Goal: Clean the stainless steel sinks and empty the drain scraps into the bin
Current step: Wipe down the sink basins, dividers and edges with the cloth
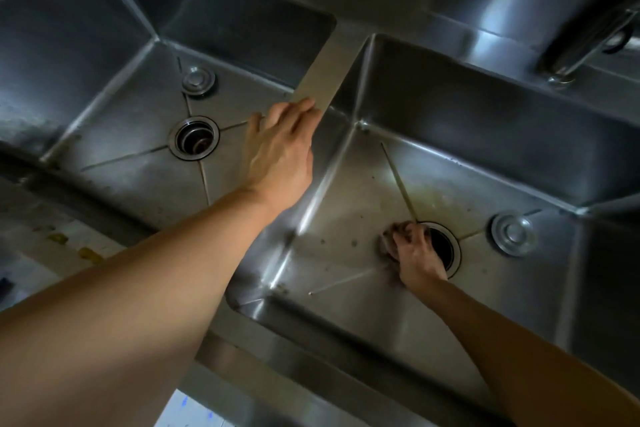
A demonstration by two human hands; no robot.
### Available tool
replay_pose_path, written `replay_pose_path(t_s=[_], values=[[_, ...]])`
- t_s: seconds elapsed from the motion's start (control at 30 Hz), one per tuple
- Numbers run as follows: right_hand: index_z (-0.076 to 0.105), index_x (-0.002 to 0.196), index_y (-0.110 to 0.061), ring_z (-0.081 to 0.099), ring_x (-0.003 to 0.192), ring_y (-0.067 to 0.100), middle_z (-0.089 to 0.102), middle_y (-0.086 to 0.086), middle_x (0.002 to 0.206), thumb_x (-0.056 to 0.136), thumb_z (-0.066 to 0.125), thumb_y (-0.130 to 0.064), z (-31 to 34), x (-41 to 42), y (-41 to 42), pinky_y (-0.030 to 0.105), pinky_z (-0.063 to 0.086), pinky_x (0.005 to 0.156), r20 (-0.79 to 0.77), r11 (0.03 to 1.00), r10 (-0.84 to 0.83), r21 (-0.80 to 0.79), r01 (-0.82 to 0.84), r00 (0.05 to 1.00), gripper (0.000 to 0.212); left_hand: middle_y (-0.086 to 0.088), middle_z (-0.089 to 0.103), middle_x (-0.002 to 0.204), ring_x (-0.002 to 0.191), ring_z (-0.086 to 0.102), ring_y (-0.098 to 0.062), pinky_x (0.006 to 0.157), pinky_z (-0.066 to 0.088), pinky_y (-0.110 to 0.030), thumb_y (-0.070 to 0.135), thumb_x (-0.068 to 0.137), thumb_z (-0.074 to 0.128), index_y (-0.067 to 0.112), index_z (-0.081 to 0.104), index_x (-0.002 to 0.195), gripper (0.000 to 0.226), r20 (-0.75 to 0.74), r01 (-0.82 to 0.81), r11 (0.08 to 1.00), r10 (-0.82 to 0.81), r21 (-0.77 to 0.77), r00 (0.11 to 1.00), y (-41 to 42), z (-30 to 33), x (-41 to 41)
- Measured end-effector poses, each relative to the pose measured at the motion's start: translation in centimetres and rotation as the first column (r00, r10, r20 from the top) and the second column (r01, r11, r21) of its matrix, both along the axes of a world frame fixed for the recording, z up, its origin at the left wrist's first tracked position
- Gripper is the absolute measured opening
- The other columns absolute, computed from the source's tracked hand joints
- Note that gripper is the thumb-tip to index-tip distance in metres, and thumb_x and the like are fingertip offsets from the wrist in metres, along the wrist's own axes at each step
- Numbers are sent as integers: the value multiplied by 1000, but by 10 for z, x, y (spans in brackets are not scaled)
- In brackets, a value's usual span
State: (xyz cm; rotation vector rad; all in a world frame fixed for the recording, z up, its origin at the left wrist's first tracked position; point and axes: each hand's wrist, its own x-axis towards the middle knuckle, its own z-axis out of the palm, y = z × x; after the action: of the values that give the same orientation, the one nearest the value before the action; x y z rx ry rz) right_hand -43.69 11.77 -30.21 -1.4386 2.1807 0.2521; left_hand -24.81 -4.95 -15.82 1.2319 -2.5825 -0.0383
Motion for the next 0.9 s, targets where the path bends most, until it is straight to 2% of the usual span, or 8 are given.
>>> replay_pose_path(t_s=[0.13, 0.23, 0.3, 0.43, 0.53, 0.7, 0.8, 0.9], values=[[41, 139, -18, 43, 125, 35, 20, 10, 148, 94, 50, -15, 18, 29, -4, 39, 46, 99, 115, 991, 110, -94, -99, 987, 45, -8, 55, 134, 114, 51, -33, 90, 42, -50, 6, 74, 57, 7, 56, 126, 52, 63, -3, 1000, 1, 28, 998, 3, 2, 0], [39, 141, -23, 43, 128, 33, 21, 8, 153, 99, 42, -29, 28, 75, -1, 35, 38, 106, 324, 909, 416, -164, -383, 850, 42, -8, 57, 131, 113, 51, -31, 88, 41, -46, 6, 72, 53, 7, 58, 124, 52, 107, 4, 1000, -7, 30, 994, 6, 6, 1], [42, 137, -22, 44, 127, 29, 34, 9, 146, 97, 46, -39, 25, 108, -2, 32, 37, 102, 419, 882, 467, -155, -445, 779, 44, -8, 59, 128, 111, 52, -30, 85, 42, -44, 10, 71, 40, 7, 59, 122, 55, 116, 25, 1000, -27, 18, 993, 9, 9, 3], [43, 132, -18, 42, 127, 31, 41, 12, 139, 94, 49, -42, 16, 126, -5, 35, 36, 101, 410, 882, 451, -72, -465, 793, 45, -10, 58, 129, 109, 49, -30, 84, 46, -45, 12, 69, 31, 4, 58, 122, 60, 94, 36, 997, -42, 63, 995, 15, 8, 5], [46, 133, -21, 22, 140, 29, 19, 8, 153, 96, 48, -30, 12, 92, 3, 40, 27, 113, 322, 878, 453, 1, -479, 831, 38, -12, 59, 126, 103, 52, -34, 81, 47, -43, 9, 69, 36, 3, 59, 120, 56, 93, 15, 997, -22, 77, 995, 15, 11, 0], [41, 132, -20, 39, 128, 32, 14, 7, 150, 97, 45, -19, 15, 28, 10, 38, 46, 95, 95, 977, 183, 96, -192, 979, 35, -11, 60, 121, 102, 56, -35, 81, 44, -43, 1, 62, 67, 4, 60, 118, 57, 129, 6, 996, -17, 85, 991, 14, 19, -11], [43, 131, -15, 44, 122, 34, 19, 11, 147, 95, 44, -10, 29, 6, -4, 37, 48, 87, 33, 993, 52, 106, -56, 998, 36, -11, 58, 125, 106, 54, -34, 86, 43, -44, 5, 65, 56, 6, 60, 119, 54, 116, 59, 994, -70, 96, 991, 17, 20, -21], [43, 134, -12, 52, 112, 36, 28, 11, 144, 92, 45, -6, 35, 13, -22, 36, 49, 81, 110, 998, -32, -51, 37, 993, 42, -13, 59, 123, 108, 53, -33, 91, 40, -41, 10, 70, 37, 5, 61, 118, 54, 108, 163, 983, -172, 88, 979, 20, 17, -34]])
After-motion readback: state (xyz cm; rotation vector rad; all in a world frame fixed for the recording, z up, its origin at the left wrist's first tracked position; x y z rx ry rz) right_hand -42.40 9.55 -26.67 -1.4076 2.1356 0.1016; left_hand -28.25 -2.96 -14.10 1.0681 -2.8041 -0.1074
